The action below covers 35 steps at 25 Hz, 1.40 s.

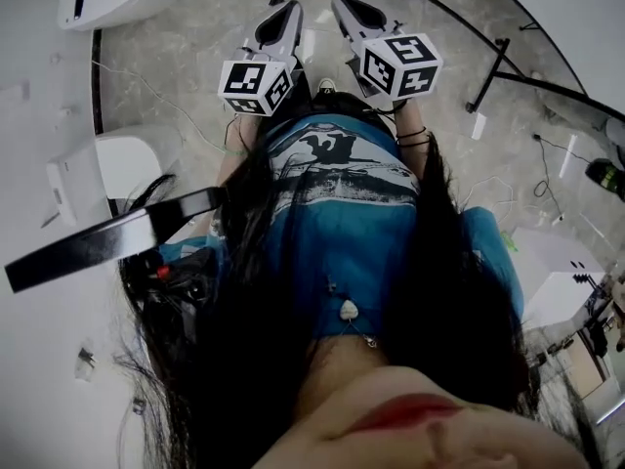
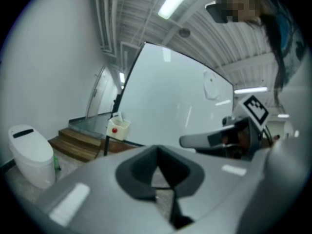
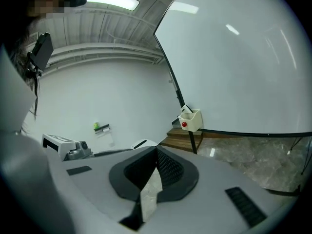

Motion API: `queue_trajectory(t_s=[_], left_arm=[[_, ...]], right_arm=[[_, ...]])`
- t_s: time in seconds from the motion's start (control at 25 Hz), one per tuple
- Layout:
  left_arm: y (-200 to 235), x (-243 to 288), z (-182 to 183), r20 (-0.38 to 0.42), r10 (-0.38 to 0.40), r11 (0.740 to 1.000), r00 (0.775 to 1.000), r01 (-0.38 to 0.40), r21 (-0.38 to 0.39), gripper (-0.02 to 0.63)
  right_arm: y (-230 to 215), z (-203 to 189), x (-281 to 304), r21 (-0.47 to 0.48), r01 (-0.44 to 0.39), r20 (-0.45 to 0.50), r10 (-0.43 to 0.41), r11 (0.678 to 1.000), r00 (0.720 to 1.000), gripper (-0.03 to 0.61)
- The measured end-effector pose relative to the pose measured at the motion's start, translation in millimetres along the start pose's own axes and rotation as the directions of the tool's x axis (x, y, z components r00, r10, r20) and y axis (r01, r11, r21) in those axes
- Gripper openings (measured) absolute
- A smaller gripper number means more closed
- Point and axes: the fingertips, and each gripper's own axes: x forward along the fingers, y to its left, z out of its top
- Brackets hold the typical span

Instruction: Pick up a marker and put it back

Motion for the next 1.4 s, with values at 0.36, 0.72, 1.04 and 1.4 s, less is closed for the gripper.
queue_trajectory(t_s=[0.36,0.72,1.04,1.4], left_arm=[[-33,-43,1,0.025,0.060,0.997,0.998,-0.061,0.037,0.002],[-34,-79,-4,0.028,0.071,0.997,0.997,-0.072,0.024,0.002],[-6,-121,-4,0.032,0.109,0.994,0.994,-0.109,-0.001,0.002],[9,-137,-4,0.030,0.084,0.996,0.996,-0.084,-0.009,0.002]], right_arm=[[34,-14,-36,-0.018,-0.068,0.024,0.069,0.998,0.997,0.011],[69,-23,-35,-0.027,-0.094,0.005,0.094,0.995,0.996,0.011],[118,-39,-21,-0.026,-0.127,-0.031,0.127,0.992,0.991,0.011],[133,-39,-11,-0.032,-0.087,-0.019,0.086,0.996,0.996,0.011]])
